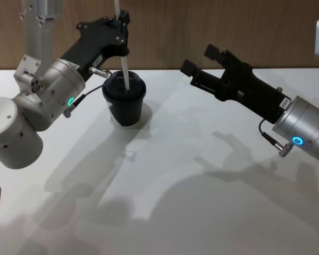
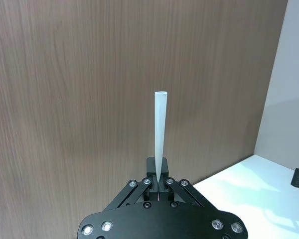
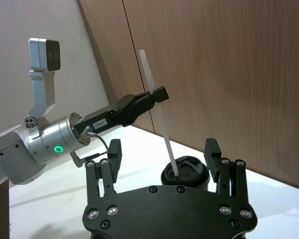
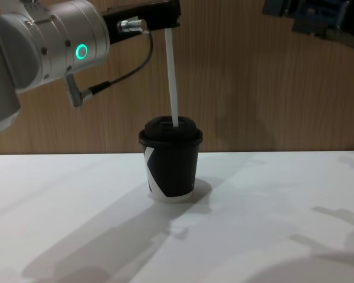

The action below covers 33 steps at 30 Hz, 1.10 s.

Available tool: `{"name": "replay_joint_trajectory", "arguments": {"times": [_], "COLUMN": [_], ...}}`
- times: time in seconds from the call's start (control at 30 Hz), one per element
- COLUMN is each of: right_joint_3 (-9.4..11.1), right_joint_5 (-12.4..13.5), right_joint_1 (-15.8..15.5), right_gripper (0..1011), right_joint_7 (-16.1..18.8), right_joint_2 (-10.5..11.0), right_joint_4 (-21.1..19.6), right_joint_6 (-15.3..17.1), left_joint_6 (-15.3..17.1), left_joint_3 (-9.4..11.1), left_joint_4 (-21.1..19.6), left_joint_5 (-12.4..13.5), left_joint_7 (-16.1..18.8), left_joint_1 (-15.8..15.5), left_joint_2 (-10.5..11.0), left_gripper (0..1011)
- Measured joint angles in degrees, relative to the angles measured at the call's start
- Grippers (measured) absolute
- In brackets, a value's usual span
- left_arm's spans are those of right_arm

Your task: Pick up the straw with one hand, pass it to the other hand, and insert it into the cup.

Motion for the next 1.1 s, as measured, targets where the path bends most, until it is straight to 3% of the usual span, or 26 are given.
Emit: {"name": "replay_joint_trajectory", "arguments": {"times": [1.1], "right_joint_3": [0.0], "right_joint_5": [0.0], "right_joint_1": [0.0], "right_gripper": [1001], "right_joint_7": [0.0], "right_joint_2": [0.0], "right_joint_4": [0.0], "right_joint_6": [0.0], "left_joint_6": [0.1], "left_joint_3": [-1.4], "left_joint_4": [-0.6], "left_joint_5": [2.1], "left_joint_7": [-0.5], "left_joint_1": [1.2], "left_joint_2": [-0.5], "left_gripper": [7]}}
